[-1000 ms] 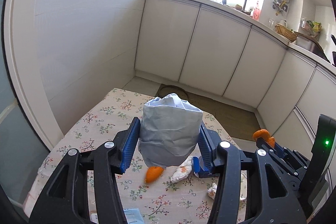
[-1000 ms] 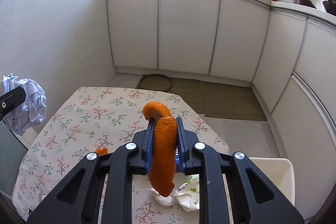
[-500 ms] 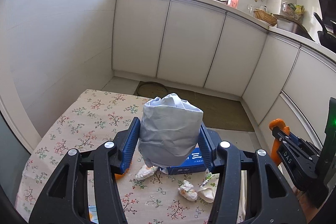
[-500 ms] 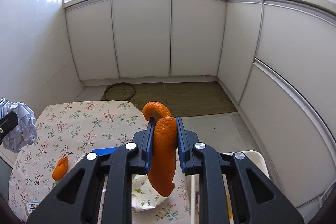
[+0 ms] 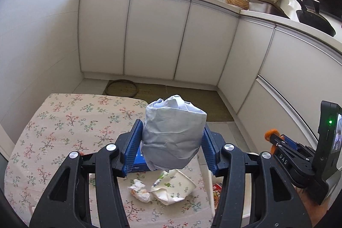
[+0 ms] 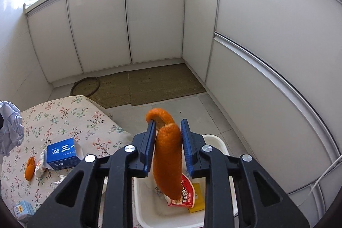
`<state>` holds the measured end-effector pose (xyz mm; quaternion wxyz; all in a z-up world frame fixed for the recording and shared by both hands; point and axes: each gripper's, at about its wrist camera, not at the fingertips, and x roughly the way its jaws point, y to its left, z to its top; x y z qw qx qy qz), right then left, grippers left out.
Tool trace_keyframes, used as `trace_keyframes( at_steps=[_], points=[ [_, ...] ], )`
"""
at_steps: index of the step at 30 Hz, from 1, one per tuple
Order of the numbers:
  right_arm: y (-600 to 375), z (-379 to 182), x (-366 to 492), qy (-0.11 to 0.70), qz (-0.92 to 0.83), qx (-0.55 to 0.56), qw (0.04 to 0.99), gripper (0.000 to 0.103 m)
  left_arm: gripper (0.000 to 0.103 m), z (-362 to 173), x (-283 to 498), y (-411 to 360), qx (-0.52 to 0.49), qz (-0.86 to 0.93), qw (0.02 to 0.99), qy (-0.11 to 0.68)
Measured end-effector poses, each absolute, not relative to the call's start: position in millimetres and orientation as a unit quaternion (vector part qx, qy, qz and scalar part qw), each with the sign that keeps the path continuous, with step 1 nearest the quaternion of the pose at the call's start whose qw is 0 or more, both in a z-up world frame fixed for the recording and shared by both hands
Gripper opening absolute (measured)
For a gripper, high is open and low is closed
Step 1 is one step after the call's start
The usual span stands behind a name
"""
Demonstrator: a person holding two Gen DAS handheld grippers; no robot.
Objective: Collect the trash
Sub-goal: 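Carry the peel and tissue to the bin and open the right gripper over it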
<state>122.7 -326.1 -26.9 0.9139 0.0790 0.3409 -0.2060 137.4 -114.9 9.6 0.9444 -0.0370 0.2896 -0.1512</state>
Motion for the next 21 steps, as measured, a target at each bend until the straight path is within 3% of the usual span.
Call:
trace_keyframes(
  at_steps=[11, 20, 21],
  points=[
    [-391, -24, 80, 0.3, -0.304, 0.095, 0.899, 0.085, 0.051, -20, 130, -196, -0.019, -0.239, 0.917, 0.319],
    [-416, -37, 60, 0.3, -0.359, 0.081, 0.88, 0.086, 0.055, -41, 135, -234, -0.027, -0.29, 0.895, 0.337],
    [-418, -38, 58, 0.299, -0.366, 0.079, 0.878, 0.087, 0.06, -44, 136, -236, -0.029, -0.296, 0.892, 0.341]
  ],
)
